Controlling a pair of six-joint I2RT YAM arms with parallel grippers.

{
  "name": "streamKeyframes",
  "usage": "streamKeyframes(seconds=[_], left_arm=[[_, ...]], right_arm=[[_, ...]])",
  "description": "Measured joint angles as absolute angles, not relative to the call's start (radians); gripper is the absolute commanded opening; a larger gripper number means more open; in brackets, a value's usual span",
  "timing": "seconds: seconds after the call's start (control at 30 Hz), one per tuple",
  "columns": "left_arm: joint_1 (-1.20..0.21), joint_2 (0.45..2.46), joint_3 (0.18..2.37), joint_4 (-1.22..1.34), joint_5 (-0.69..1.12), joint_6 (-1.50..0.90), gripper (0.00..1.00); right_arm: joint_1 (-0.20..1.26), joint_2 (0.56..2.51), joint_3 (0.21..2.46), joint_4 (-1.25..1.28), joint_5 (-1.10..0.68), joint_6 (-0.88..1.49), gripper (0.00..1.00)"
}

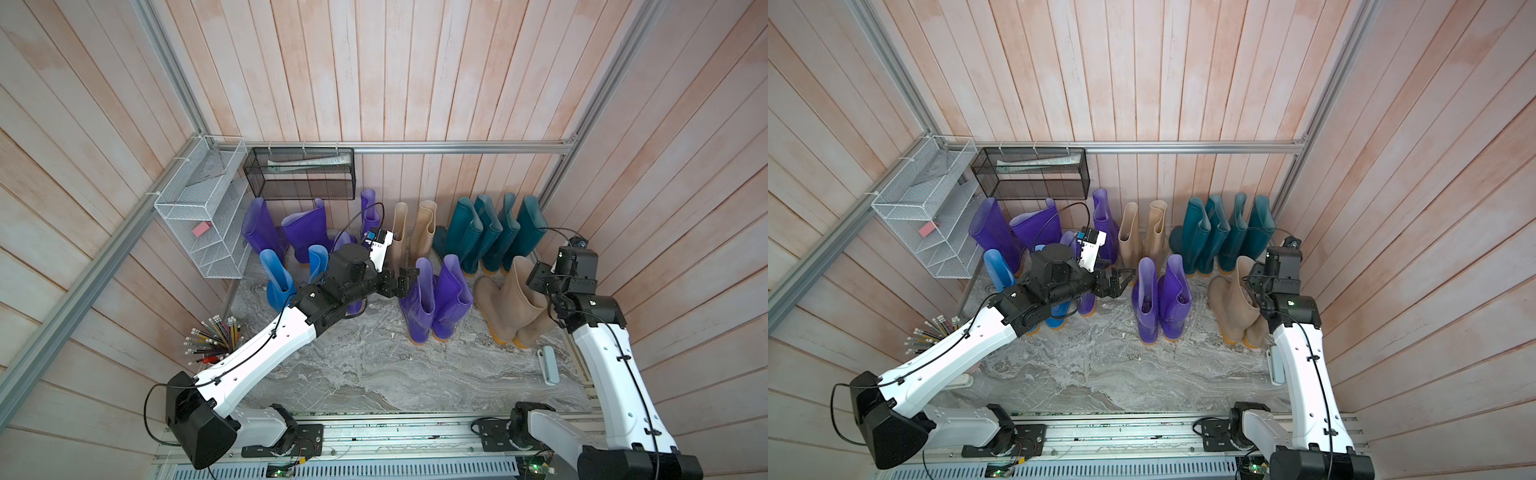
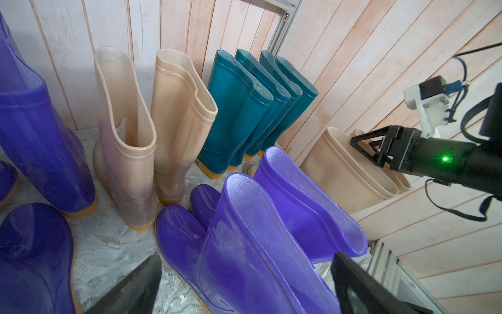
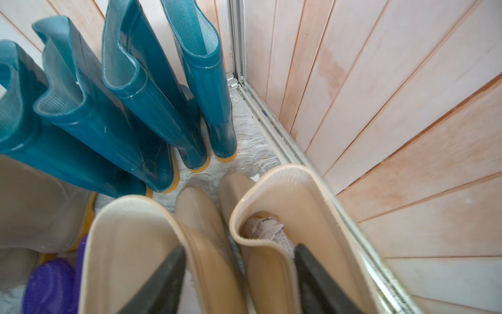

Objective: Match and arrange rain boots in pairs
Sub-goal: Adjust a pair of rain boots at the center of the board.

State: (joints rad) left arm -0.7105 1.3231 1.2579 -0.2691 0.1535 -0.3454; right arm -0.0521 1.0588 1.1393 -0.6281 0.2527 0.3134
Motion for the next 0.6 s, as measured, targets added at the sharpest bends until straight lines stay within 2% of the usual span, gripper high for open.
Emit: streamKeyframes(seconds=[0.1, 0.27, 0.6], left_arm=[[-0.705, 1.322, 1.257, -0.262, 0.159, -0.35, 1.0], [-0.702, 1.295, 1.232, -0.253, 0.157, -0.353, 0.99], [-0.699, 1.224, 1.228, -0.255, 0.137, -0.36, 0.98]], right_arm=[[-0.057, 1.064, 1.138, -0.628, 0.211, 0.319, 0.16], [-0.059, 1.08, 1.138, -0.625, 0.149, 0.31, 0.0], [-0.062, 1.066, 1.146, -0.64, 0.025, 0.303, 0.0]])
